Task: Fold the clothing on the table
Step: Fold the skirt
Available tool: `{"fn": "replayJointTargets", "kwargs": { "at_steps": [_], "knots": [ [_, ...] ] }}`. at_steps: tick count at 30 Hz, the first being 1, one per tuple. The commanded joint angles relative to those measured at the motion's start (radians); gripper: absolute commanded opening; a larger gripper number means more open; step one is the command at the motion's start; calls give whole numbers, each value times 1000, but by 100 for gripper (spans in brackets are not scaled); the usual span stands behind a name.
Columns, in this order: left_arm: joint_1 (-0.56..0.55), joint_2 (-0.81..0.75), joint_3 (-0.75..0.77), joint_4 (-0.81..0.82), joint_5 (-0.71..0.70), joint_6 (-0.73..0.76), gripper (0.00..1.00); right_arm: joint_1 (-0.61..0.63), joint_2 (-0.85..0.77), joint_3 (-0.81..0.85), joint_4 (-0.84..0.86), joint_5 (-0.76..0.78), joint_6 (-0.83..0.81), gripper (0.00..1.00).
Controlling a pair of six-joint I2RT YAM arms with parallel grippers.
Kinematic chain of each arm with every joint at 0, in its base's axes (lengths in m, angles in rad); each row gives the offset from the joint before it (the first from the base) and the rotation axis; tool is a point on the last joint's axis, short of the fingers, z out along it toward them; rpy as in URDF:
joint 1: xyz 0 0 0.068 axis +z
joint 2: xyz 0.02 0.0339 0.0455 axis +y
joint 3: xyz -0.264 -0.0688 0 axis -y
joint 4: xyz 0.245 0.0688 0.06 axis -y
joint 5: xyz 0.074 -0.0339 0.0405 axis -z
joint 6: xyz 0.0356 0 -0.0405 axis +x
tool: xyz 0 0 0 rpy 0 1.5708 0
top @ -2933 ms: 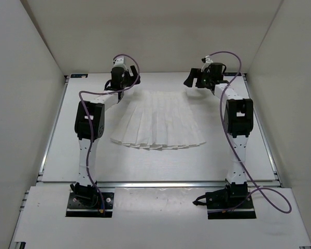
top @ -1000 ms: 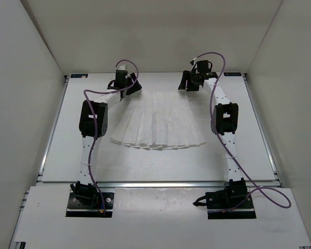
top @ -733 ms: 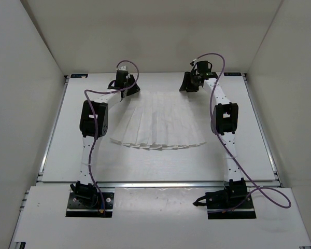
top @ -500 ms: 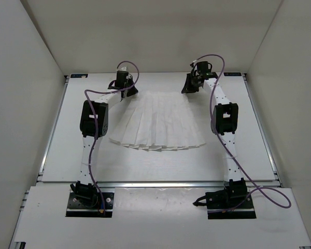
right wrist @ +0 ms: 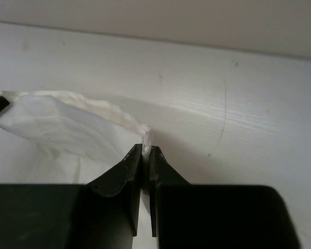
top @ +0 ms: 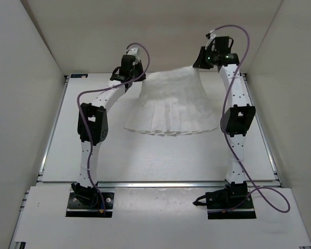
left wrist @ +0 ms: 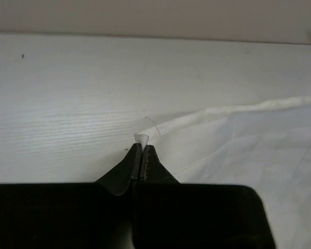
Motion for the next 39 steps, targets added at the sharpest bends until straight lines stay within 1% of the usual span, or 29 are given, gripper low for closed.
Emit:
{"fn": "replayJointTargets", "kwargs": {
  "at_steps": [1,2,3,4,5,7,8,11,12,14,15,16,17,18,19,20,22,23,25,28,30,31,32,33,34,35,36,37,39],
  "knots": [
    [-42,-256,27,-4,-55,112,0,23,-236,63,68,28,-49,0],
    [-48,-310,20,-6,-82,152,0,29,-281,51,62,27,-75,0],
    [-51,-383,-27,18,-94,164,0,35,-327,31,56,24,-81,0],
    [-66,-471,-102,37,-133,200,0,43,-352,15,53,27,-102,1],
    [-71,-514,-155,90,-168,220,0,47,-393,-17,47,36,-113,0],
    [-76,-681,-332,179,-184,237,0,61,-467,-103,36,45,-138,0],
    [-77,-718,-377,193,-173,240,0,69,-484,-133,24,67,-148,1],
    [-83,-931,-665,265,-187,249,0,147,-631,-387,45,114,-162,0],
    [-80,-964,-708,266,-187,238,0,188,-727,-579,130,131,-153,0],
    [-71,-1081,-872,260,-164,205,0,256,-974,-1017,387,197,-147,0],
    [-73,-1120,-914,256,-159,191,0,280,-1043,-1123,457,199,-109,0],
    [-77,-1169,-984,250,-162,194,0,278,-1166,-1320,584,177,-51,0],
    [-91,-1219,-1041,238,-161,204,0,270,-1261,-1478,650,126,-23,0],
    [-99,-1241,-1068,223,-170,205,0,230,-1301,-1534,727,84,27,0],
    [-100,-1275,-1107,204,-168,209,0,210,-1350,-1596,743,65,43,0],
    [-91,-1307,-1147,154,-164,209,0,181,-1369,-1625,713,67,34,0],
    [-74,-1352,-1197,135,-136,192,0,147,-1379,-1635,668,70,27,0],
    [-62,-1364,-1213,123,-128,192,0,118,-1374,-1639,640,38,31,0],
    [-56,-1352,-1200,102,-135,197,0,104,-1357,-1638,625,6,29,0],
    [-35,-1233,-1102,118,-134,229,0,109,-1301,-1635,664,16,29,0],
    [-21,-1081,-1018,132,-115,231,0,104,-1233,-1587,711,-8,25,0],
    [-16,-1038,-949,156,-101,229,0,101,-1168,-1517,709,-30,16,0],
    [-16,-955,-913,176,-96,235,0,107,-1091,-1427,683,-33,-10,0],
    [-18,-874,-834,189,-99,238,0,103,-1017,-1320,654,-36,-47,0],
    [-21,-793,-721,190,-89,247,0,103,-982,-1270,645,-28,-61,1],
    [-16,-748,-666,189,-79,255,0,98,-911,-1147,607,-21,-90,0],
    [-16,-678,-544,181,-76,246,0,92,-851,-1021,579,-13,-102,0],
    [-10,-604,-431,175,-64,243,0,80,-827,-971,561,-18,-107,0],
    [-5,-536,-276,164,-61,226,0,61,-745,-784,545,-22,-113,0]
  ]
}}
